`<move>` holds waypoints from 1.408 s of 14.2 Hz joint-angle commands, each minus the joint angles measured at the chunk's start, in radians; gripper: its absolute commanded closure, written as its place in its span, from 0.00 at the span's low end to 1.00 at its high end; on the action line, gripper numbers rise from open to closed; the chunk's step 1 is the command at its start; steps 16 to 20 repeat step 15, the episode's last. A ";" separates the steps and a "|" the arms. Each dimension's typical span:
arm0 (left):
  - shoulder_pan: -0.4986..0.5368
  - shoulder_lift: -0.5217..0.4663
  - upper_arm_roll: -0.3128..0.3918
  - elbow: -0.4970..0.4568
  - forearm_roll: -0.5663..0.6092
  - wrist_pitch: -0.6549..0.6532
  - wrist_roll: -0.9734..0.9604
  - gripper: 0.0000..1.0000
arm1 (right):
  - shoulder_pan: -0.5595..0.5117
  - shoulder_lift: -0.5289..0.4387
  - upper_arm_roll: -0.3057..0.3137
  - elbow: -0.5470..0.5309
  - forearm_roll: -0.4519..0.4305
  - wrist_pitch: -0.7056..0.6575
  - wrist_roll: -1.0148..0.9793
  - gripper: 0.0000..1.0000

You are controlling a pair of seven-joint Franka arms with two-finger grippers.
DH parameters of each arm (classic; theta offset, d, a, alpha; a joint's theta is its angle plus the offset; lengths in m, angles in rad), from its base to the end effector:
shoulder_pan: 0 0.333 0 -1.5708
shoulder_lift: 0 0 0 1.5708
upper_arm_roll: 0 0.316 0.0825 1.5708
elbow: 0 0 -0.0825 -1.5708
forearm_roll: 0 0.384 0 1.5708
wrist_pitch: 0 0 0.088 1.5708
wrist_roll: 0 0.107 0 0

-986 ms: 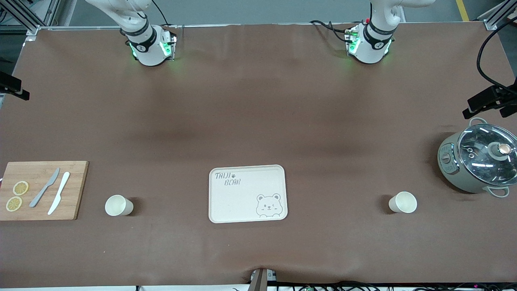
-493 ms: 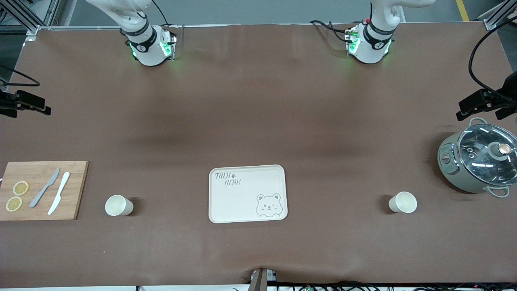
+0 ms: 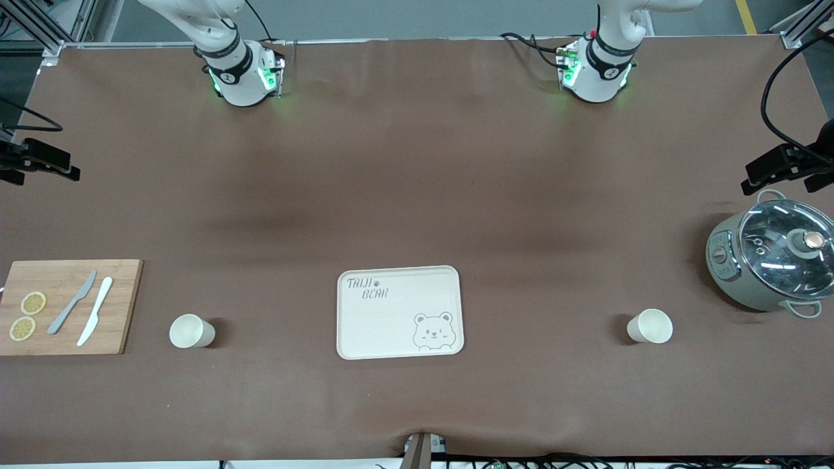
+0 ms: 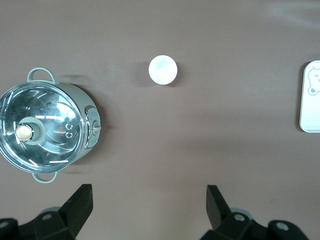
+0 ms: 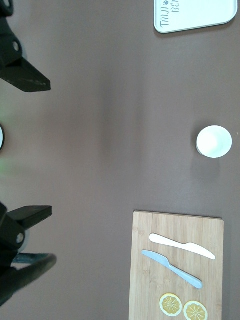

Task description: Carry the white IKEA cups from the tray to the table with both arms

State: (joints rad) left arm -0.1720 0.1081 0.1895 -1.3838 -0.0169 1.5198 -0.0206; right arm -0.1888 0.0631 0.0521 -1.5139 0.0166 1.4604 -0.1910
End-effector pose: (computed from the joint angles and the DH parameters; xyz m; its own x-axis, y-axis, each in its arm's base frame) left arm 0.5828 0.0013 0.6473 0.9989 0.0355 0.0299 0.0356 -0.9994 -0.0029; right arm 0.5566 -0.0756 0.6068 0.9922 0.0572 -0.1103 0.0529 -0.9977 -0.0416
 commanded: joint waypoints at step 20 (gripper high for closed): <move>-0.006 0.007 -0.004 0.031 0.020 -0.015 0.013 0.00 | -0.008 -0.016 0.011 -0.029 -0.009 0.024 0.015 0.00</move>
